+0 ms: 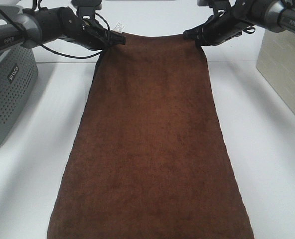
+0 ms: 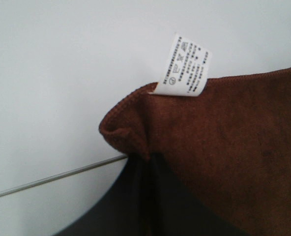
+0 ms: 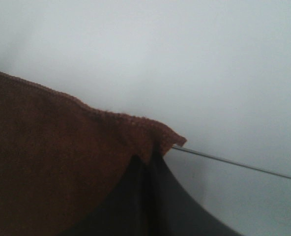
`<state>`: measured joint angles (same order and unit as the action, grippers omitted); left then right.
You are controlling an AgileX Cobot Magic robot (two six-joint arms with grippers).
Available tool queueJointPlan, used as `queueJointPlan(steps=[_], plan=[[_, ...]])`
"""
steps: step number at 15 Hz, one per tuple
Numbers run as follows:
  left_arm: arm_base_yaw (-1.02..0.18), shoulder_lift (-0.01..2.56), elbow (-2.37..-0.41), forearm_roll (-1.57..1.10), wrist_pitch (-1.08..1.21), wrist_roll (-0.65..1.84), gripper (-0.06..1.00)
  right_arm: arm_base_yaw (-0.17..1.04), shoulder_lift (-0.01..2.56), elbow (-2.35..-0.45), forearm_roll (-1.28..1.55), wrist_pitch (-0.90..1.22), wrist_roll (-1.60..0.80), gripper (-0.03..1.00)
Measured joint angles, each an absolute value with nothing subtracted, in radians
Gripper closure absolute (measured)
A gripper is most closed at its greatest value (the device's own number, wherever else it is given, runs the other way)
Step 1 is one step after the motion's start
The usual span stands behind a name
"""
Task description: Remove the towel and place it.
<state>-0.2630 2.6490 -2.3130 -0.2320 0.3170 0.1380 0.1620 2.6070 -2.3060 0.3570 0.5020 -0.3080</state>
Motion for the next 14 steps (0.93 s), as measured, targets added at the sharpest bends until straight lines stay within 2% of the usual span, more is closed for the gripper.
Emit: queueJointPlan(steps=[14], plan=[[-0.265, 2.739, -2.313, -0.232, 0.212, 0.139, 0.94, 0.162, 2.689, -2.306, 0.439, 0.441, -0.349, 0.95]])
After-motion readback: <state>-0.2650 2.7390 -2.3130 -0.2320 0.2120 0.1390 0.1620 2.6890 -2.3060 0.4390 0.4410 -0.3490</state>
